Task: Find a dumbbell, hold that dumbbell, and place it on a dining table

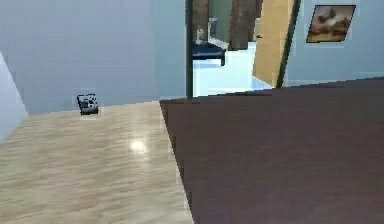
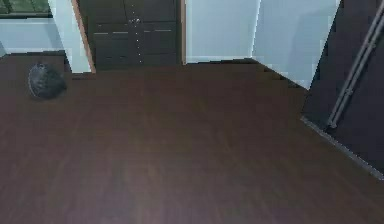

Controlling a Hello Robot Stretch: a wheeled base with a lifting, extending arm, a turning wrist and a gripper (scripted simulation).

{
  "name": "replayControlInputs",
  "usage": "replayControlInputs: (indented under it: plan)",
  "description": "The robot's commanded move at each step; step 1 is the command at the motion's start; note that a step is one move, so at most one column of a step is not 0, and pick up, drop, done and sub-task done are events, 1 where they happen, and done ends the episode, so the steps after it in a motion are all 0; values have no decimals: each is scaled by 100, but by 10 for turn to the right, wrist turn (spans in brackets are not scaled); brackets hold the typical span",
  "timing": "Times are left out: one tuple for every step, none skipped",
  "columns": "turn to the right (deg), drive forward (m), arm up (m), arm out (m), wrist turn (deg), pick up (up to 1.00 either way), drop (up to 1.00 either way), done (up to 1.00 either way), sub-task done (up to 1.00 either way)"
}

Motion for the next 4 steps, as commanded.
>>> replayControlInputs:
  plan:
    - [-150,0,0,0,0,0,0,0,0]
    - [0,5,0,0,0,0,0,0,0]
    - [-300,0,0,0,0,0,0,0,0]
    - [0,100,0,0,0,0,0,0,0]
